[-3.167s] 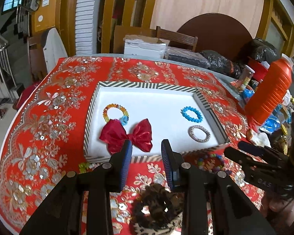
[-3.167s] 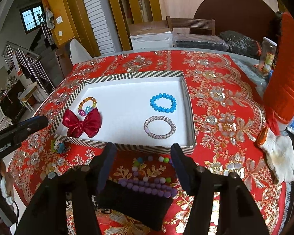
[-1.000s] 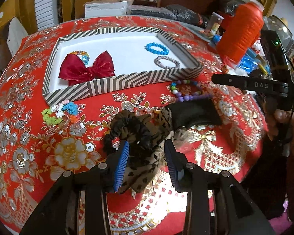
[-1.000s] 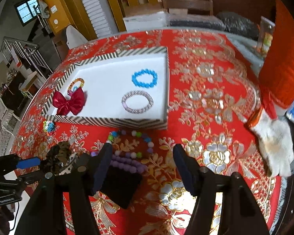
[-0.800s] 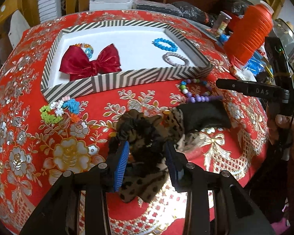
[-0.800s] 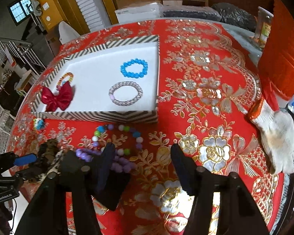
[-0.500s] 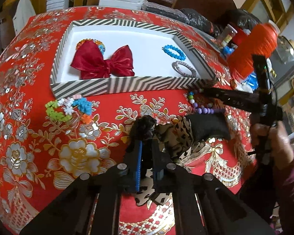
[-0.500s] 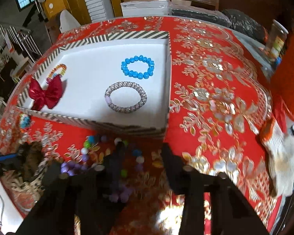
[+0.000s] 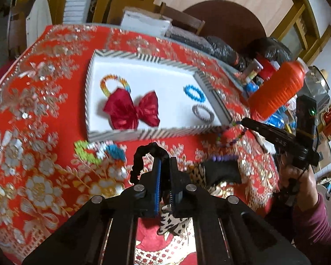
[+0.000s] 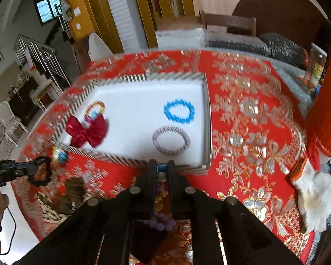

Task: Organize jewelry
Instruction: 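Carry the black scrunchie into the tray with the left gripper while the right places the multicolour bracelet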

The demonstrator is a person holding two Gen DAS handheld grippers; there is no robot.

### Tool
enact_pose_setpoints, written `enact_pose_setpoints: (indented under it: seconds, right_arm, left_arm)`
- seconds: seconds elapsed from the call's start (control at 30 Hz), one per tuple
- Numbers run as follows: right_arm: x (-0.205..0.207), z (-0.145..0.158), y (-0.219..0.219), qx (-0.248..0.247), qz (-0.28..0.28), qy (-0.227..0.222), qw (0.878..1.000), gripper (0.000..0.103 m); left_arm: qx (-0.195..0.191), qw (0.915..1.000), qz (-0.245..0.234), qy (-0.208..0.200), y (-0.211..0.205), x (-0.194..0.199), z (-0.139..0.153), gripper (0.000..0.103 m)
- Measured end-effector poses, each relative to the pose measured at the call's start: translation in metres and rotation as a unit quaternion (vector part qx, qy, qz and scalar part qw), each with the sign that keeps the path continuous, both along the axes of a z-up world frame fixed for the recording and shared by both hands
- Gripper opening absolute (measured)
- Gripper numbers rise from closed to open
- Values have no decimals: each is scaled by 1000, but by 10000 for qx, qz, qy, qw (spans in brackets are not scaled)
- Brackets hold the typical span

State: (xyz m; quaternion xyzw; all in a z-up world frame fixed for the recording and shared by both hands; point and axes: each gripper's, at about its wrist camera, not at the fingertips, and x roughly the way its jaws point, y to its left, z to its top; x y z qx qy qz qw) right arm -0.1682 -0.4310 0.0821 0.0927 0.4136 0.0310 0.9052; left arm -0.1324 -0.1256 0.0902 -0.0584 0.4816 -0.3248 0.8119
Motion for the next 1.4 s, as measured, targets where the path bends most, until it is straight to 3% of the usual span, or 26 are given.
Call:
enact_pose_setpoints:
  seconds: [0.37,0.6,1.07,1.4]
  right_arm:
    - [3,39,-5,28,-12,-368,9993,9]
    - [18,48,-1,-73,40,-410,9991,9]
    - [50,46,17,-144,235,-298,9992,9]
    - [78,44,25,-307,347,-165,9988,9]
  left_arm:
    - [-199,9990,210,-351,-6,35,37,0]
    - [-16,9979,264,-584,-25,54,46,0]
    - [506,9944,449,-815,-42,80,34,0]
    - [659,9937,476,-765,-50,106,25,0]
